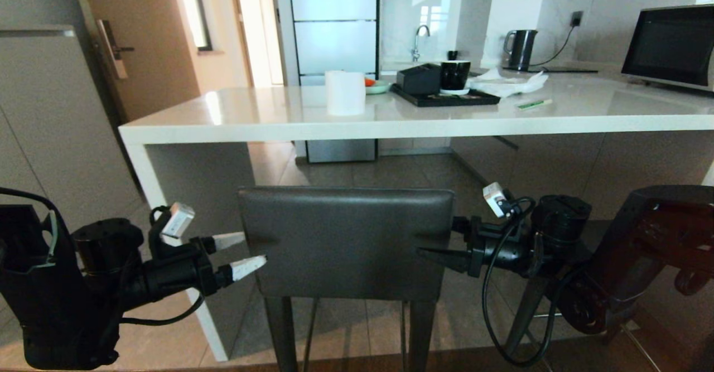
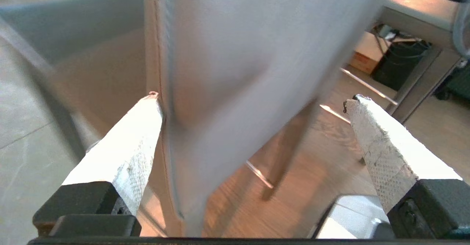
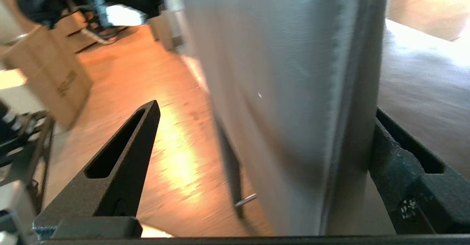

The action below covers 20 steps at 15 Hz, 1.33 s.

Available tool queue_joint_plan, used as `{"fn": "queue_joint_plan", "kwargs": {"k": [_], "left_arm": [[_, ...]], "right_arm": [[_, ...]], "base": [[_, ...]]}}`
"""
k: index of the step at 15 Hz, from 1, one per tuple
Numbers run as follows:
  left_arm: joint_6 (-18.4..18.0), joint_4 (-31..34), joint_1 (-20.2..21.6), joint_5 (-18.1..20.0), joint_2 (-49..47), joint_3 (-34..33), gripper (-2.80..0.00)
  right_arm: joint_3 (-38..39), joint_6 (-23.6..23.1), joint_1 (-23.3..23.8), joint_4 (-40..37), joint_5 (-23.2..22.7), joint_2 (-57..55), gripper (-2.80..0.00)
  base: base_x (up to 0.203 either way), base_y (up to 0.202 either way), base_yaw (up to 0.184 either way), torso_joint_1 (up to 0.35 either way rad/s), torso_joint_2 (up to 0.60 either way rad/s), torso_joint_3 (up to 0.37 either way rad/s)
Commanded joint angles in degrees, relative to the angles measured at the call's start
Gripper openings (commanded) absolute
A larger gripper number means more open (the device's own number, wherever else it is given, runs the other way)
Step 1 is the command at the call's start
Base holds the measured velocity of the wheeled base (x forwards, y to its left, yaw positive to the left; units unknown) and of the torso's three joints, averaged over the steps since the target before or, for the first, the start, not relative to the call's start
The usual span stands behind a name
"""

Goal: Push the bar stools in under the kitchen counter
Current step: Pull the gray chair out from under the dining table

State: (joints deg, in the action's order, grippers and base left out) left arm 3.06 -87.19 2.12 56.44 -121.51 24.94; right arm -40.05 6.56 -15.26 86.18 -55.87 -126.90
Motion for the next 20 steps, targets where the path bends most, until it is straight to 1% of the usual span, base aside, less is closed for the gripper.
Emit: {"fn": "queue_joint_plan", "kwargs": {"k": [1, 6, 8, 10, 12, 13, 15, 17, 18, 20], "left_arm": [[-0.07, -0.48, -0.01, 0.51, -0.3, -0.16, 0.0], [-0.07, -0.48, -0.28, 0.6, -0.3, 0.02, 0.0], [0.05, -0.48, 0.58, 0.32, -1.24, 0.92, 0.0], [0.1, -0.48, 4.16, 0.53, -4.22, 5.9, 0.0], [0.34, -0.48, 6.16, 0.8, -9.33, 13.1, 0.0], [0.42, -0.48, 6.49, 0.86, -12.34, 16.73, 0.0], [0.32, -0.48, 5.45, 0.81, -17.69, 23.21, 0.0], [1.2, -0.48, 3.91, 0.78, -19.75, 28.28, 0.0], [1.8, -0.48, 3.69, 0.77, -20.67, 31.1, 0.0], [2.3, 0.45, 3.56, 0.91, -22.98, 38.51, 0.0]], "right_arm": [[-0.03, 0.03, -0.03, 0.48, -0.3, -0.19, 0.0], [0.06, 0.03, 0.15, 0.48, -0.3, -0.19, 0.0], [-0.03, 0.03, 0.32, 0.48, -0.3, -0.28, 0.0], [0.06, 0.03, 0.5, 0.48, -0.3, -0.54, 0.0], [0.14, 0.03, 0.5, 0.48, -0.3, -0.54, 0.0], [0.31, 0.03, 0.5, 0.48, -0.3, -0.45, 0.0], [0.28, -0.01, 1.15, 0.48, 0.05, -0.45, 0.0], [0.14, -0.04, 1.38, 0.48, 0.79, -0.45, 0.0], [0.07, -0.13, 1.38, 0.48, 2.25, -0.45, 0.0], [0.23, -0.14, 1.38, 0.49, 2.78, -0.18, 0.0]], "base": [[-0.195, 0.0, -0.003, 0.001, 0.0, 0.001], [-0.195, 0.0, -0.003, 0.002, 0.0, 0.003], [-0.193, 0.0, -0.002, -0.002, 0.0, 0.0], [-0.197, 0.0, -0.001, 0.0, 0.0, 0.004], [-0.189, 0.0, -0.001, 0.001, 0.0, 0.002], [-0.133, 0.0, -0.003, 0.001, 0.01, 0.006], [0.0, 0.0, 0.0, 0.0, 0.0, 0.0], [0.0, 0.0, 0.0, 0.0, 0.0, 0.0], [0.0, 0.0, 0.0, 0.0, 0.0, 0.0], [0.0, 0.0, 0.0, 0.0, 0.0, 0.0]]}}
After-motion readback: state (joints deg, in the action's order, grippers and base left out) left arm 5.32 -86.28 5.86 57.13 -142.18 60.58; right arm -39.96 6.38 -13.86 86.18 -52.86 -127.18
